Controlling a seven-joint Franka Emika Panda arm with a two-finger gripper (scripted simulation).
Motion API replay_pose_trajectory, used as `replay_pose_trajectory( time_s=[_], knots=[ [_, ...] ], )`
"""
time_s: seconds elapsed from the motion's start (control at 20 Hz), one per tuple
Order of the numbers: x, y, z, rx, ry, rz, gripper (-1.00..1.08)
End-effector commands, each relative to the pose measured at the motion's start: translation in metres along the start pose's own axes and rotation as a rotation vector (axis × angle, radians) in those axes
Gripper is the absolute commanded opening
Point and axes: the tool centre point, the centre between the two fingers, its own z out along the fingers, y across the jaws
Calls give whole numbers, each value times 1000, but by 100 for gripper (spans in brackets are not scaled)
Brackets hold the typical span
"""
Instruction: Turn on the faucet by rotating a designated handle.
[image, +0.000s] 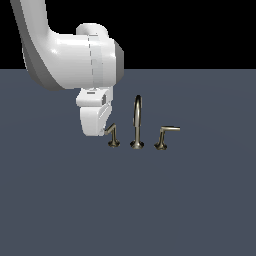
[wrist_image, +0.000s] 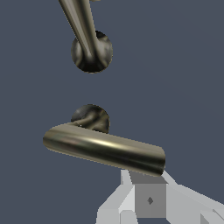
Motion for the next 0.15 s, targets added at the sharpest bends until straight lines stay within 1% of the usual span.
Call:
replay_pose_trajectory(
  time_s=[0.0, 0.1],
  knots=[
    [21, 5, 0, -4, 8, 20, -100],
    [24, 7, -1, -5, 8, 19, -100]
  ],
)
